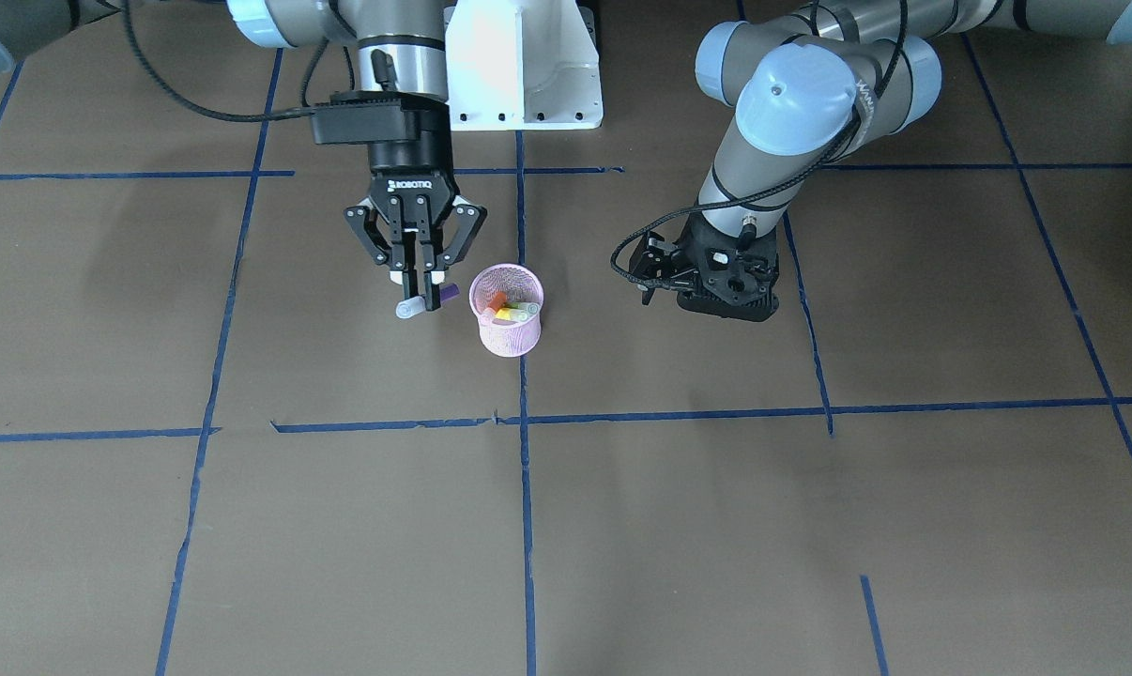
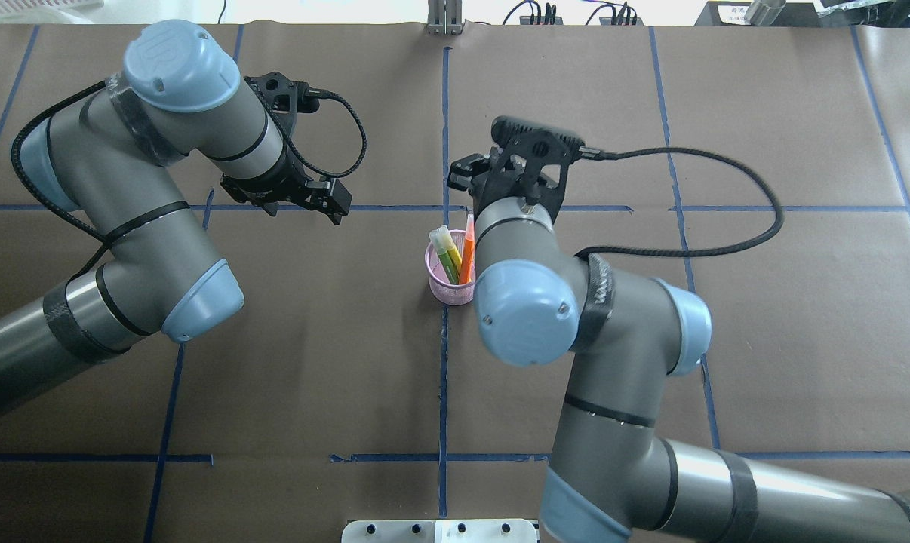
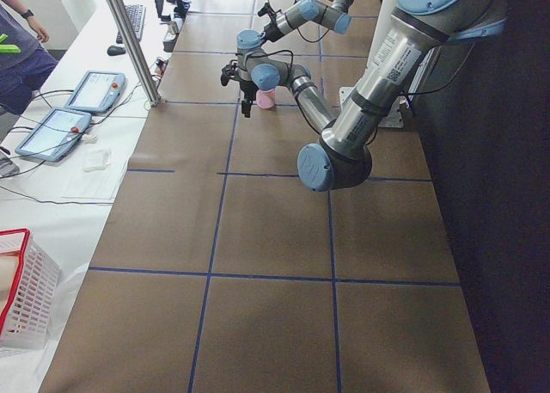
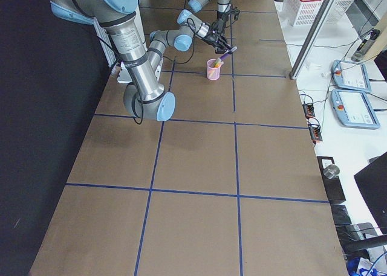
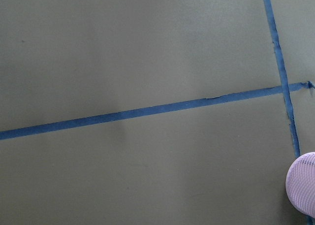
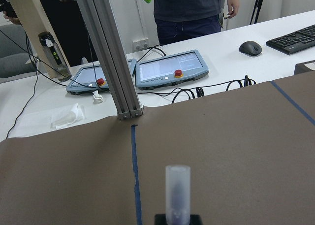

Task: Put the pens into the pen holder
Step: 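Lift the purple marker with the right gripper and carry it over the cup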

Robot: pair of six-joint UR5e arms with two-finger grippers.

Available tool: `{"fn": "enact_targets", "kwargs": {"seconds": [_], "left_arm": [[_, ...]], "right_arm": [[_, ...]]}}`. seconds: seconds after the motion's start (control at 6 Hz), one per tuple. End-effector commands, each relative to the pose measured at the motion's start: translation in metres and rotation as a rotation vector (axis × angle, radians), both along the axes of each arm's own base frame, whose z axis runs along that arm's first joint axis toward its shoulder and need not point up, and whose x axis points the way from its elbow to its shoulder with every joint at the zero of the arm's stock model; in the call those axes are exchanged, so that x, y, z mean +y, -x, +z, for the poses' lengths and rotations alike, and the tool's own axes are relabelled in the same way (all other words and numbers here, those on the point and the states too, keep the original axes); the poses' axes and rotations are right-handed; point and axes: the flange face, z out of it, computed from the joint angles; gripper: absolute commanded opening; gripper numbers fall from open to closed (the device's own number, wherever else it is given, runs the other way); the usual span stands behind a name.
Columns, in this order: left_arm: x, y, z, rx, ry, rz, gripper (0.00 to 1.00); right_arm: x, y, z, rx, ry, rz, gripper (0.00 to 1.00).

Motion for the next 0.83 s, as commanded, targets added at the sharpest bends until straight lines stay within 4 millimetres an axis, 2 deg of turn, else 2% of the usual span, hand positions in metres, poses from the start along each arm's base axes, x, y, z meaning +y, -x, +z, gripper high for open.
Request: {"fn": "enact_targets", "kwargs": {"seconds": [0.0,0.33,0.5,0.67], "left_arm": [[0.0,-0.001,0.0,0.0,0.0,0.001,0.99],[0.0,-0.001,-0.001,0.001,-0.001,0.001,0.99],[0.0,0.0,-0.003,0.003,-0.003,-0.001,0.99],[0.0,0.0,-0.003,0.003,-0.003,-0.001,0.99]], "right_arm": [[0.03,0.032,0.005,0.004,-0.018,0.009,0.0],[0.029,0.05,0.023,0.047,-0.026,0.046,0.0],[0.035,0.062,0.032,0.074,-0.032,0.05,0.0],[0.042,0.068,0.033,0.079,-0.04,0.046,0.03]]}}
